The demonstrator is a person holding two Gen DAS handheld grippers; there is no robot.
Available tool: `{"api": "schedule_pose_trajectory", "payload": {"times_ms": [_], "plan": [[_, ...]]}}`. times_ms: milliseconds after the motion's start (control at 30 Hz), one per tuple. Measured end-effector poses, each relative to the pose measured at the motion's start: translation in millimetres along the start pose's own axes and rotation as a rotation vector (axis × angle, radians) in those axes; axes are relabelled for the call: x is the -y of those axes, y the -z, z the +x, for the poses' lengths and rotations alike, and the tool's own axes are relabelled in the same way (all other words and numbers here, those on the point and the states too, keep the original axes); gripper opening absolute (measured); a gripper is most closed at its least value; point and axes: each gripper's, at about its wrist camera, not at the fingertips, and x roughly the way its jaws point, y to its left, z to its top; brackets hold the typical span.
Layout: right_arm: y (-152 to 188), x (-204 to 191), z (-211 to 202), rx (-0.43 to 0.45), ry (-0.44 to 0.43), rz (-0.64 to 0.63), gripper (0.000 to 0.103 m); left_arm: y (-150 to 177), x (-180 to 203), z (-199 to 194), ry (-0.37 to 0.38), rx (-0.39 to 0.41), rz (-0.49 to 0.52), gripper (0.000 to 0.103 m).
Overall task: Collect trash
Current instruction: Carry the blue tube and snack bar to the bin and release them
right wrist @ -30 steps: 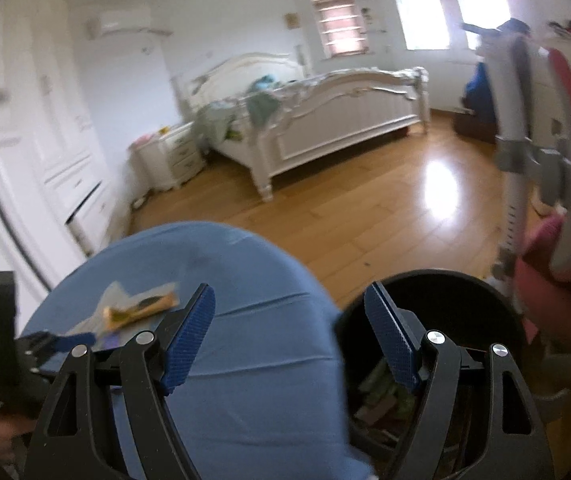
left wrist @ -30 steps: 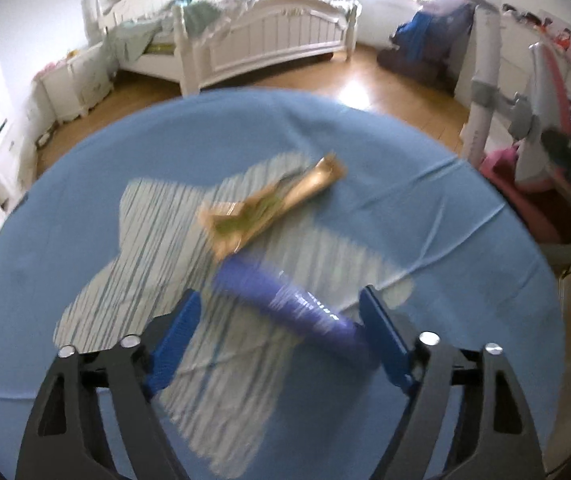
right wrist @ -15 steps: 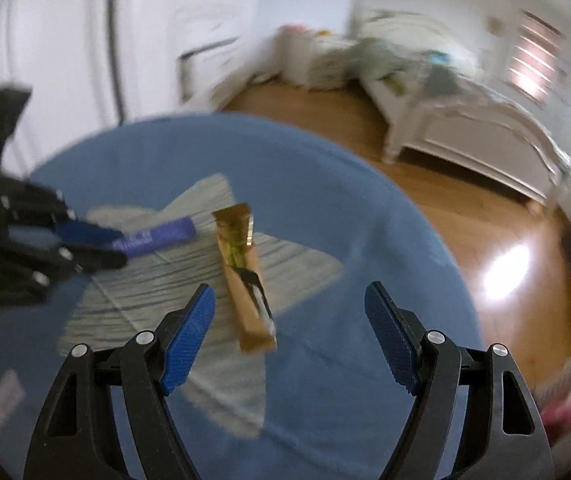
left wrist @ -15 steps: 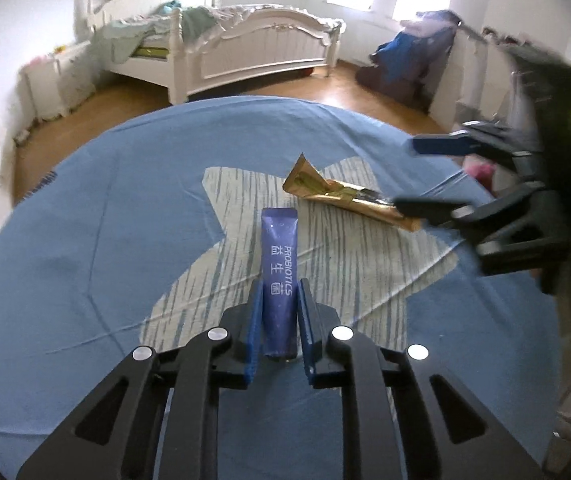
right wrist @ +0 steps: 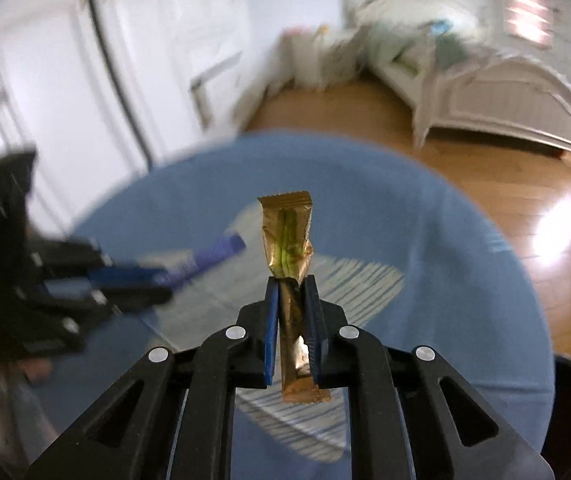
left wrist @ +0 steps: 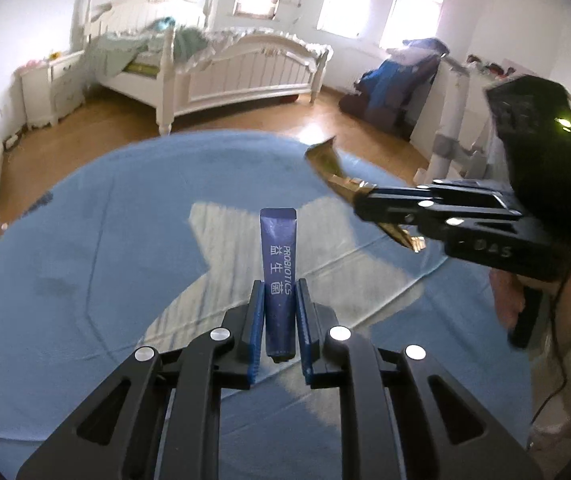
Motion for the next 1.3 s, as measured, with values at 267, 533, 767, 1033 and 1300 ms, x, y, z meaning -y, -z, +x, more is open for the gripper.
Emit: {"api": "schedule_pose_trajectory", "payload": {"times_ms": [267, 533, 767, 1033, 1300], "plan": [[19.2, 26.5, -123.9, 0.387, 0.250, 0.155, 0.013, -40.3, 64.5, -17.0, 0.104, 0.143, 0.057, 0.016], [60.6, 91.8, -215.5, 0.537, 0.529, 0.270, 0.013, -66.0, 157.6, 0.9, 0.282, 0.196, 0.153, 0.016], [107.9, 145.7, -242.0, 0.523, 0.632, 0.371, 0.014, -80.5, 209.9, 38.3, 0.402, 0.136, 0.159, 0.016], [138.6, 173.5, -235.9, 0.481, 0.671, 0.414, 0.014, -89.1, 244.3, 70.9, 0.439, 0.078, 0.194, 0.016], [150.3, 194.2, -229.0, 0.440, 0.684, 0.446, 0.014, -85.3, 263.8, 102.8, 0.439, 0.017, 0.212, 0.017]]}}
